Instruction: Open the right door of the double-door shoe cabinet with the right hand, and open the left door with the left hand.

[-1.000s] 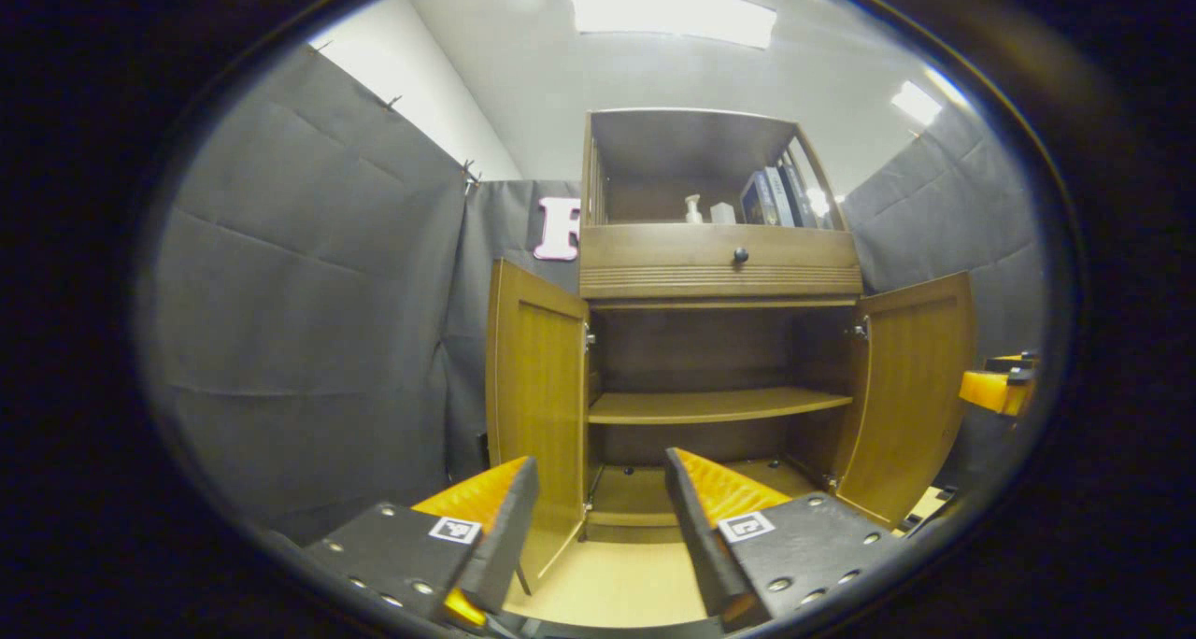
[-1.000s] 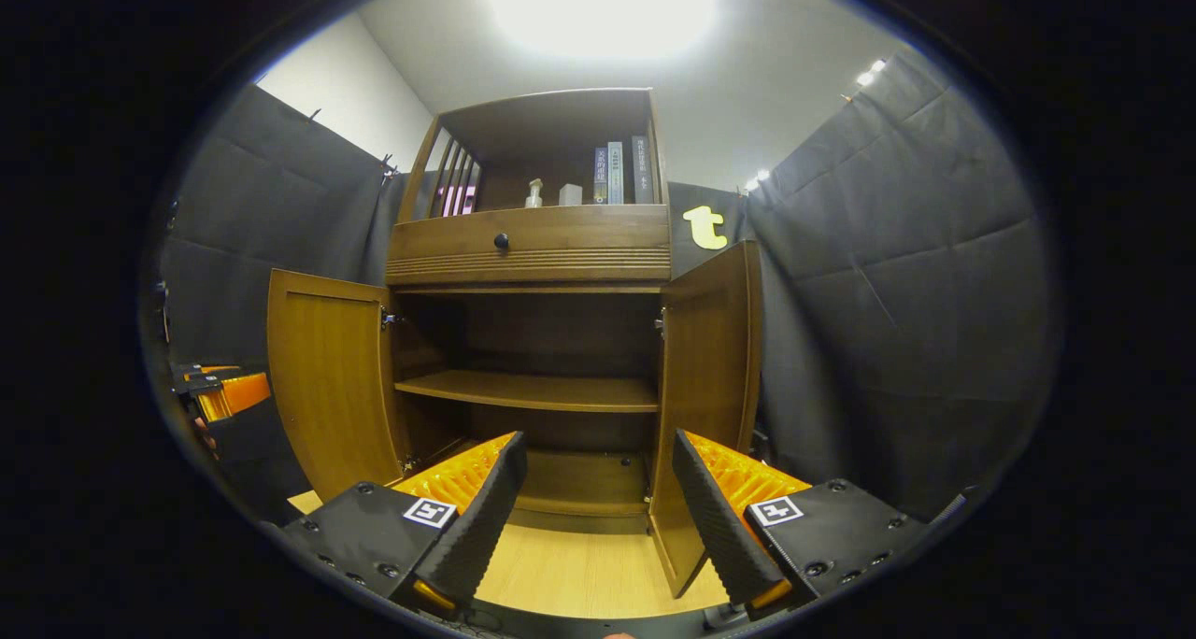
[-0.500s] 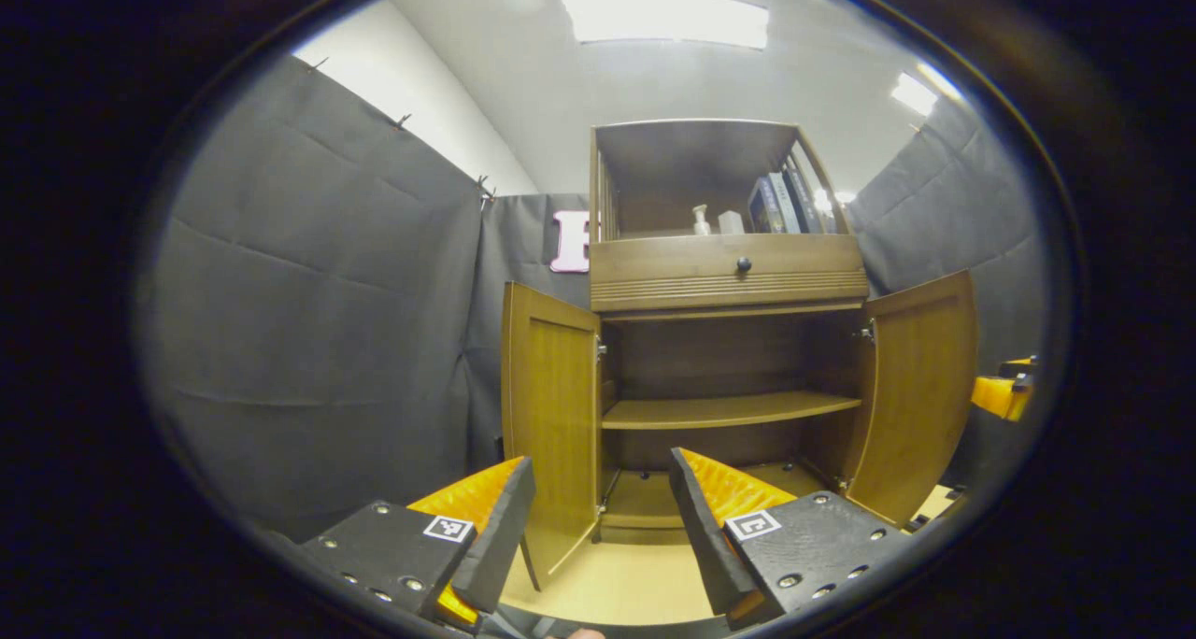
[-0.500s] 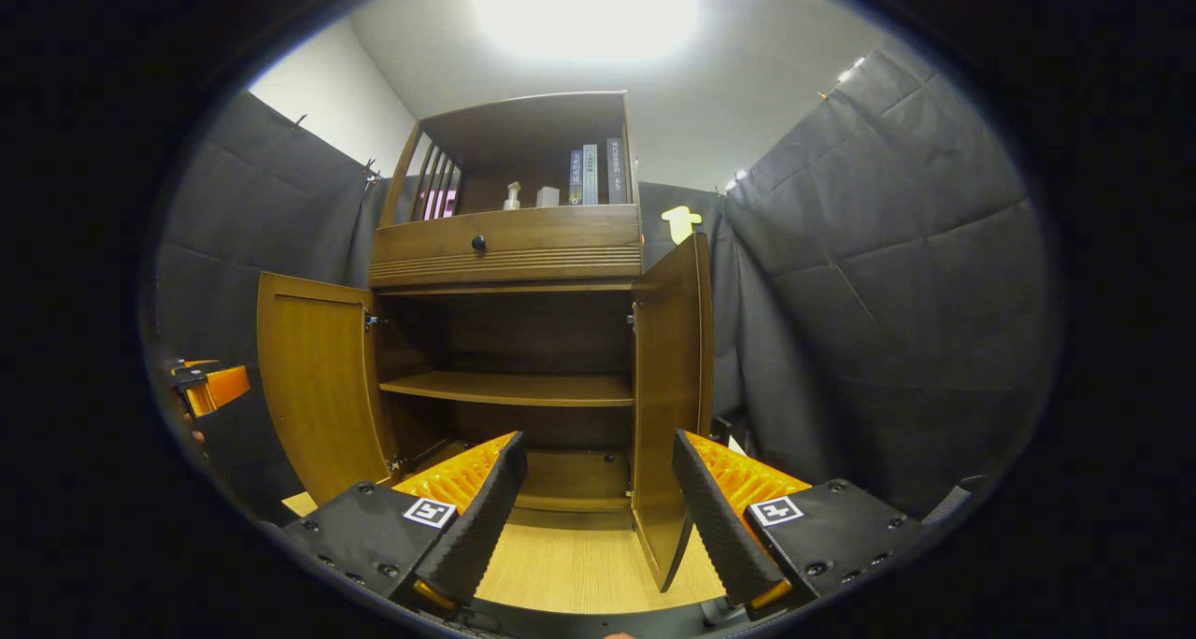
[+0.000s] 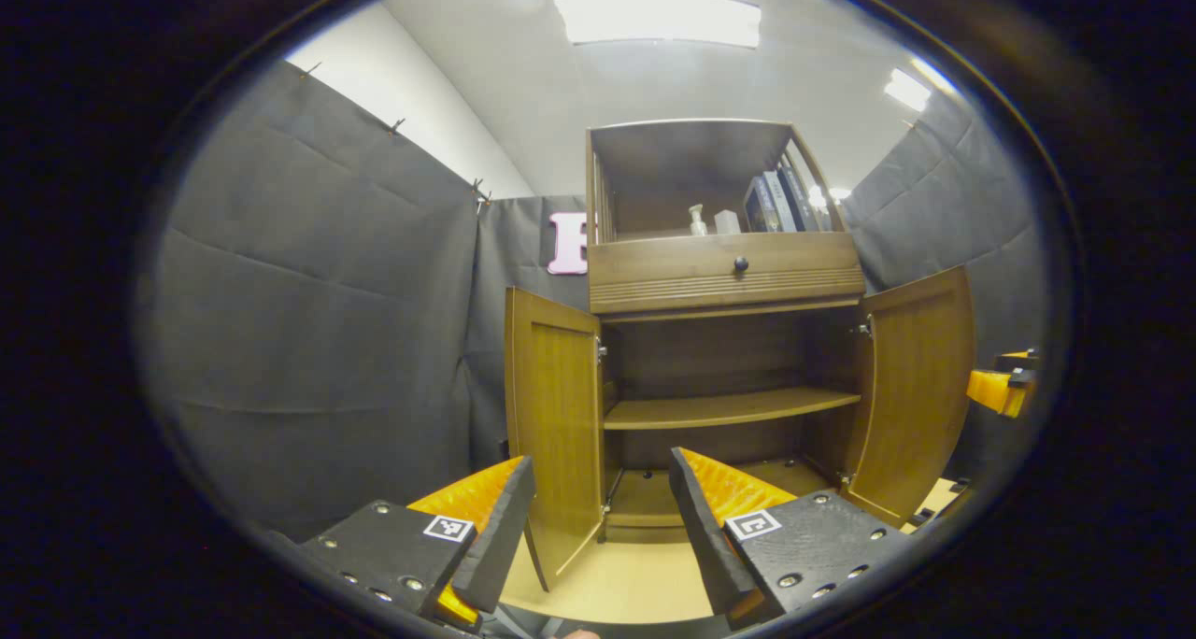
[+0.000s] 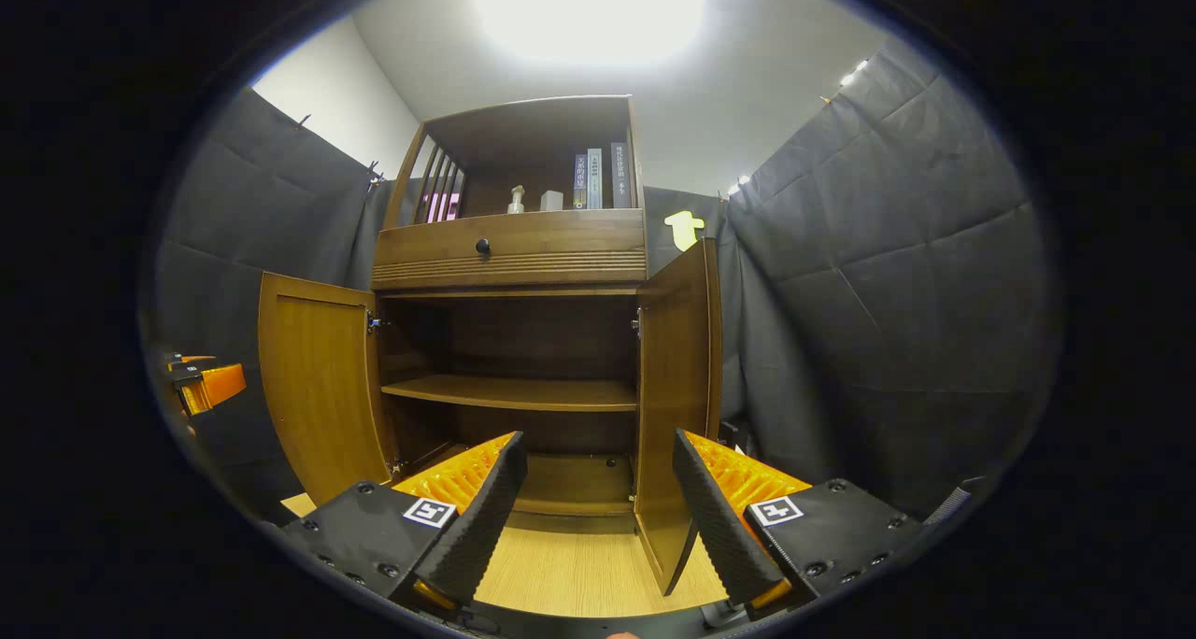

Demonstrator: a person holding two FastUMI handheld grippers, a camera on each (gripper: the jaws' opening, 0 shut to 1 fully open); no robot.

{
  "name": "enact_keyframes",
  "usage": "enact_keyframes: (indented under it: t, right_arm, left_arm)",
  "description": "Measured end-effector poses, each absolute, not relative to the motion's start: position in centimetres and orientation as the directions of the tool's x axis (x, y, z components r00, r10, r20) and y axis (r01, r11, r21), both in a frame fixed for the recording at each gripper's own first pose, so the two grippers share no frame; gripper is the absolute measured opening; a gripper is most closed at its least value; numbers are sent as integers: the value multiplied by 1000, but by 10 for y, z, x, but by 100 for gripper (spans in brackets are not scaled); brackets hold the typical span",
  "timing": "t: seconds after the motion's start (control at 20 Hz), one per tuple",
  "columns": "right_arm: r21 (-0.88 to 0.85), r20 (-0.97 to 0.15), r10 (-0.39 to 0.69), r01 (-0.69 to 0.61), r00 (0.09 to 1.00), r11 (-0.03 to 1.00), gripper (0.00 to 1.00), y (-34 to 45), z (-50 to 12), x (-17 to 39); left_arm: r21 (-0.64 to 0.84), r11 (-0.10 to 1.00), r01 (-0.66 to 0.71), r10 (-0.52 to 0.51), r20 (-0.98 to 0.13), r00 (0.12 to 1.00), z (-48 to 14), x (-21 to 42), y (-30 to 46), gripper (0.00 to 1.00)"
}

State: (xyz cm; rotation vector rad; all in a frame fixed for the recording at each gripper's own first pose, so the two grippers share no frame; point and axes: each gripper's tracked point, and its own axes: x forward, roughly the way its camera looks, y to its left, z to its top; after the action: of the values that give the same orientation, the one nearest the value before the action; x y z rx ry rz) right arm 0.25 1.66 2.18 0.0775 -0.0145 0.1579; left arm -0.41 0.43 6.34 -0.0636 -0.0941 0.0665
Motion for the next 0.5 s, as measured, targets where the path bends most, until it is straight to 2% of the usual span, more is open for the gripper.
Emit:
enact_keyframes:
  t: [0.1, 0.15, 0.25, 0.3, 0.35, 0.4, 0.5]
  right_arm:
    - [67, 20, 156, -157, 987, 985, 98, 17, 21, 3]
    - [58, 22, 155, -156, 988, 986, 94, 17, 22, 4]
    - [43, 31, 133, -134, 991, 990, 98, 14, 23, 7]
    - [39, 38, 126, -128, 991, 991, 94, 13, 25, 6]
    - [37, 39, 120, -121, 992, 992, 98, 12, 25, 6]
    - [36, 39, 117, -118, 992, 992, 94, 11, 24, 6]
    - [39, 34, 113, -115, 993, 993, 98, 11, 24, 7]
  left_arm:
    - [-53, 996, -74, 79, 107, 991, 66, -5, 6, 84]
    - [-49, 996, -78, 83, 111, 990, 68, -5, 7, 84]
    - [-52, 996, -77, 82, 104, 991, 68, -4, 9, 84]
    - [-54, 996, -77, 82, 97, 992, 66, -3, 10, 83]
    - [-56, 995, -78, 84, 96, 992, 65, -2, 12, 83]
    - [-58, 995, -80, 85, 94, 992, 65, -1, 12, 82]
    - [-61, 995, -85, 91, 94, 991, 64, -1, 17, 82]
